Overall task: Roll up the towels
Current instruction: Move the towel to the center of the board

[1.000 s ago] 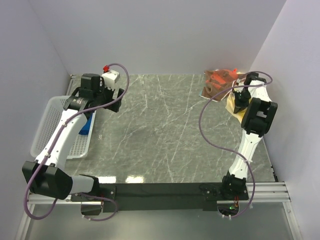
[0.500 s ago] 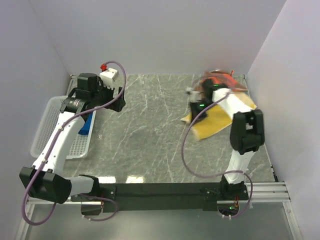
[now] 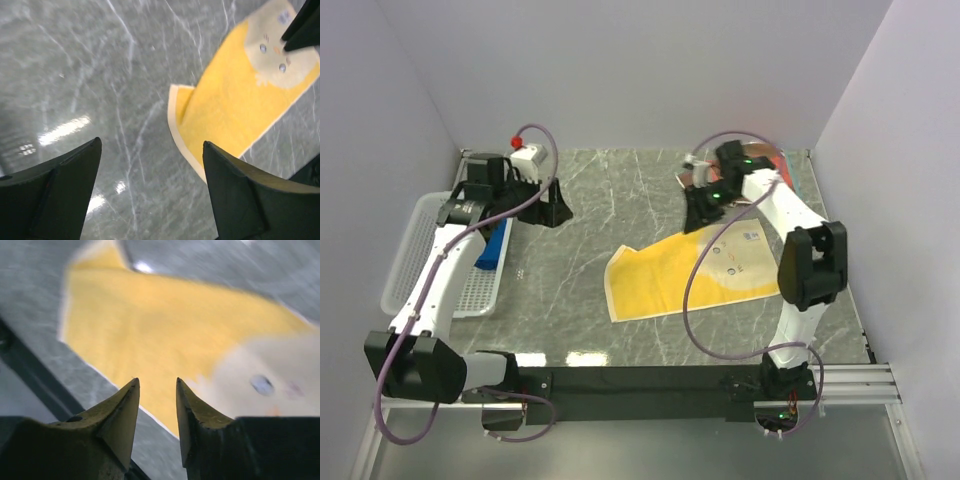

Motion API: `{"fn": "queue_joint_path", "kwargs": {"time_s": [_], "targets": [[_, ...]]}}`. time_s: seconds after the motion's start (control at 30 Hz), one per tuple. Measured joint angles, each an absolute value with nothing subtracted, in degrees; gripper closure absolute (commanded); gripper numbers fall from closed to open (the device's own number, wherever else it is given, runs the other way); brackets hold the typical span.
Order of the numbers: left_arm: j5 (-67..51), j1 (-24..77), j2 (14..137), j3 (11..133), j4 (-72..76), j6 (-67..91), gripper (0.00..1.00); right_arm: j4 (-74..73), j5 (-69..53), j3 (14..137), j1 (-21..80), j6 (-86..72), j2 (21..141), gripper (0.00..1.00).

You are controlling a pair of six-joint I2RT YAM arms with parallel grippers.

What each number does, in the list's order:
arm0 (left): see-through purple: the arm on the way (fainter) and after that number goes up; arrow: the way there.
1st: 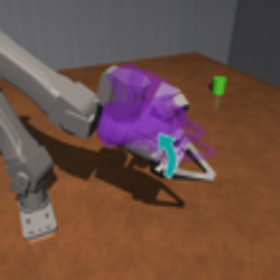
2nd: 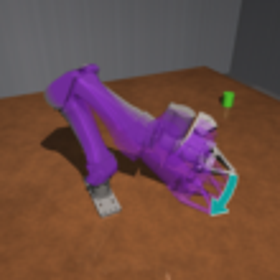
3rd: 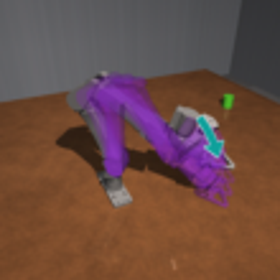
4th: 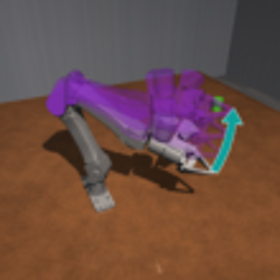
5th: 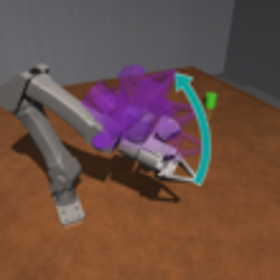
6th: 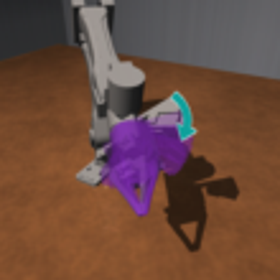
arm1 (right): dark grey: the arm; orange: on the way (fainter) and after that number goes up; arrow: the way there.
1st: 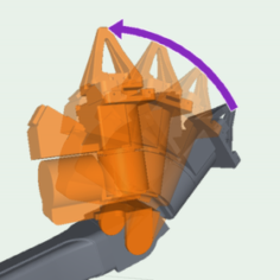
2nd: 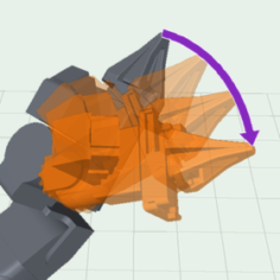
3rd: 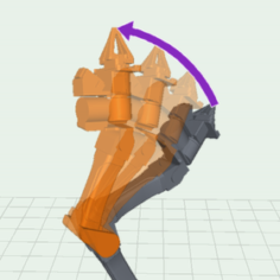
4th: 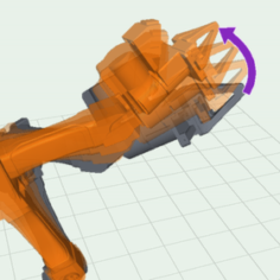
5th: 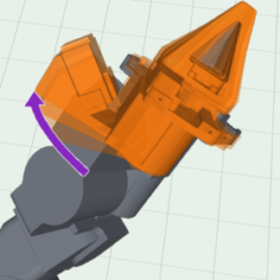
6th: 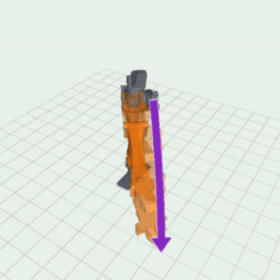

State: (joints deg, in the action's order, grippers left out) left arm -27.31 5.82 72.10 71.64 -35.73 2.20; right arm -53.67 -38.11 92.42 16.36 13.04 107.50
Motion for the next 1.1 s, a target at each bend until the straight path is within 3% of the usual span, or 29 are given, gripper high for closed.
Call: {"fn": "queue_joint_path", "kwargs": {"time_s": [0.13,0.3,0.4,0.7,0.8,0.87,0.97,1.1], "targets": [[-28.3,8.4,75.0,69.8,-35.9,1.6,0.24,-53.1,-29.4,85.6,9.7,15.5,105.0,0.63],[-28.7,9.7,80.6,69.4,-36.1,0.4,0.39,-53.3,-22.4,78.2,10.7,17.5,105.3,0.76],[-28.6,9.7,83.7,69.4,-36.3,0.2,0.42,-53.2,-20.8,76.6,12.2,17.8,106.4,0.85],[-29.1,9.7,88.2,69.3,-36.2,1.3,0.47,-52.4,-22.5,73.3,19.0,16.8,112.0,0.92],[-29.3,9.7,90.3,69.3,-36.2,1.4,0.49,-51.9,-26.5,72.5,23.4,16.1,112.1,0.89],[-29.3,9.7,92.6,69.3,-36.2,1.4,0.5,-51.5,-30.7,71.3,26.8,15.6,112.1,0.75],[-29.3,9.7,95.7,69.3,-36.2,1.3,0.51,-52.6,-38.4,70.7,30.0,15.9,112.0,0.66],[-29.1,10.2,98.7,69.3,-36.2,0.6,0.51,-54.4,-44.7,71.4,27.4,16.7,108.6,0.6]]}}
